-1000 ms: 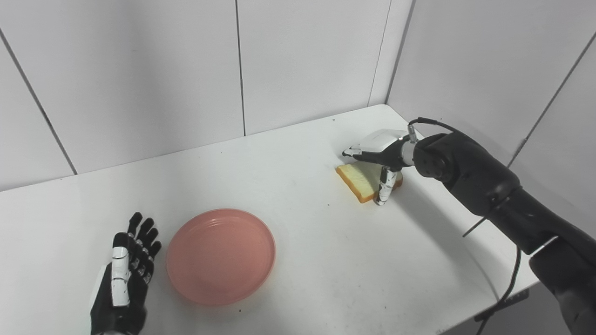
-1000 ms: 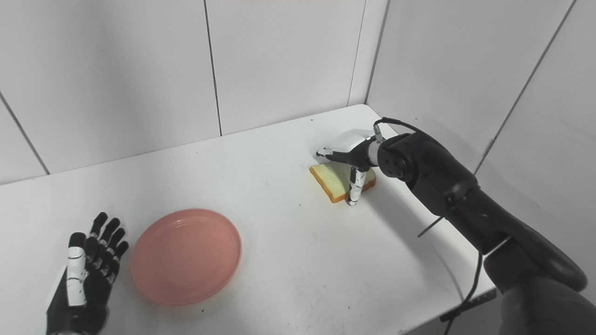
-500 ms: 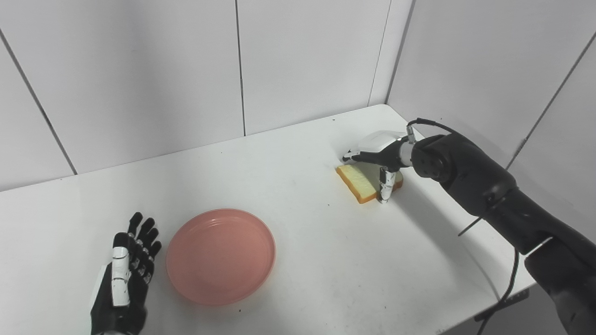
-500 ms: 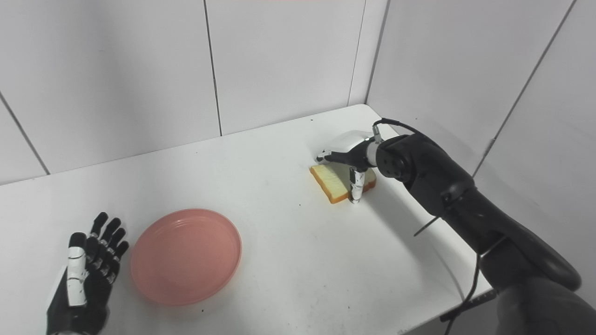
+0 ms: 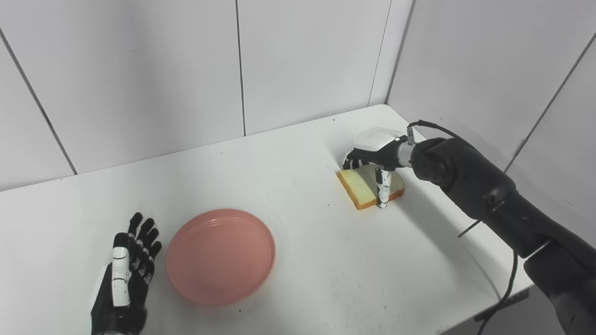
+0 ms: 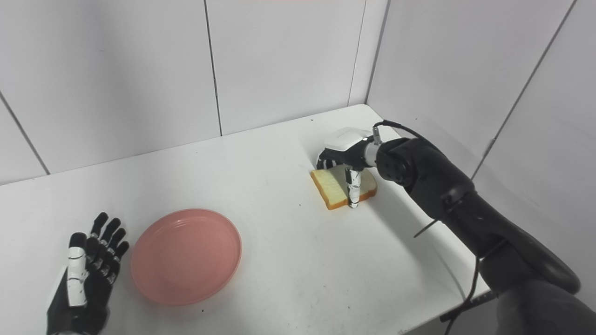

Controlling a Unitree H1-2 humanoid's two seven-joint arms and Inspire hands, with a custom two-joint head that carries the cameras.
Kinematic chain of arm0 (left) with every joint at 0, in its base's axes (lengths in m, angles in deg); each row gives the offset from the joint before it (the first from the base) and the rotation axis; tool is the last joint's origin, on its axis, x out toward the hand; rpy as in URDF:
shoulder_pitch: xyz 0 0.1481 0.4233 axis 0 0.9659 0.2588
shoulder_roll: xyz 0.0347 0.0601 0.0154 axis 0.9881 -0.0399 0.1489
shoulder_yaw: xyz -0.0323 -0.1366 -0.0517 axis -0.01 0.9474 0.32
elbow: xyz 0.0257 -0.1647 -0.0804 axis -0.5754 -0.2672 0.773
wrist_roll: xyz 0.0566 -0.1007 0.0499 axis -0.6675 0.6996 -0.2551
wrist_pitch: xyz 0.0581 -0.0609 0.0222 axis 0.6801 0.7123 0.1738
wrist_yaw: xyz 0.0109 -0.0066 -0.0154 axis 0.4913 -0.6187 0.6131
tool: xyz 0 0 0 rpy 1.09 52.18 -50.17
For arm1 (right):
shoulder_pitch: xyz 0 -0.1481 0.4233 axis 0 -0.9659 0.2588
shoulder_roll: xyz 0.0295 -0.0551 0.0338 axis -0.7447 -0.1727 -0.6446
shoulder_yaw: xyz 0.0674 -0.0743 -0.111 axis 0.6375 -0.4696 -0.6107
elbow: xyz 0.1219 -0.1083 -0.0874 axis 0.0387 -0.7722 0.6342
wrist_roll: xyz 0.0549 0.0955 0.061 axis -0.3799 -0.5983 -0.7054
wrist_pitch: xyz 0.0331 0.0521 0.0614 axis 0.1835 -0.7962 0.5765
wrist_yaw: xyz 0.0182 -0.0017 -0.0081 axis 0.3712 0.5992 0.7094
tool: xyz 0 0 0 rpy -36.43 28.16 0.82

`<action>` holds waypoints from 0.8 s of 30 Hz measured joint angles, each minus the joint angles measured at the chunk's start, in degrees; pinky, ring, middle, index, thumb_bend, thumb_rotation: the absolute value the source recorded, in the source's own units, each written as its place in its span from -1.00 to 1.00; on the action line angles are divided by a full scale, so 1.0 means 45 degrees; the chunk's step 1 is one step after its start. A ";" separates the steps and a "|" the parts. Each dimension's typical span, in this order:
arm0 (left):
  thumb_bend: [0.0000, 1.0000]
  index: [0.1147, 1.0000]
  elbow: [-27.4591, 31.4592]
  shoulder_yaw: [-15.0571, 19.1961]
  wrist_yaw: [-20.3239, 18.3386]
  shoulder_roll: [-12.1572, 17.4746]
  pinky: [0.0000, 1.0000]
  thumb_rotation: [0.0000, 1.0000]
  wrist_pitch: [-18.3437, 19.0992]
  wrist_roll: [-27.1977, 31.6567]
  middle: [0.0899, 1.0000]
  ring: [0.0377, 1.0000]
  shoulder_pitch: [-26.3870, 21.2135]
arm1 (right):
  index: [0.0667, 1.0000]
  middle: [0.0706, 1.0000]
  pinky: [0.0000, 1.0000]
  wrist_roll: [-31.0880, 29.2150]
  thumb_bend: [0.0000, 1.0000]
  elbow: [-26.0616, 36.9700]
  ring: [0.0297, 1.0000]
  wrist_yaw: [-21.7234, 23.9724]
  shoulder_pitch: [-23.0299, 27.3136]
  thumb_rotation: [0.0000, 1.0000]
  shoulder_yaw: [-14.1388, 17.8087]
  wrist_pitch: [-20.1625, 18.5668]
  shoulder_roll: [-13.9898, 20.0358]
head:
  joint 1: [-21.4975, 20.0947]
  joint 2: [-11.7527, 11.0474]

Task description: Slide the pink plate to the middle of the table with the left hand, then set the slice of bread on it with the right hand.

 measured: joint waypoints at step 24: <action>0.53 0.93 0.0006 -0.0019 0.0072 -0.0101 1.00 1.00 0.0006 -0.0040 0.94 0.97 0.0017 | -0.10 -0.10 -0.20 -0.1024 0.06 0.1539 -0.12 -0.0485 -0.0466 -1.00 0.0807 0.0008 -0.0035 | 0.0117 0.0059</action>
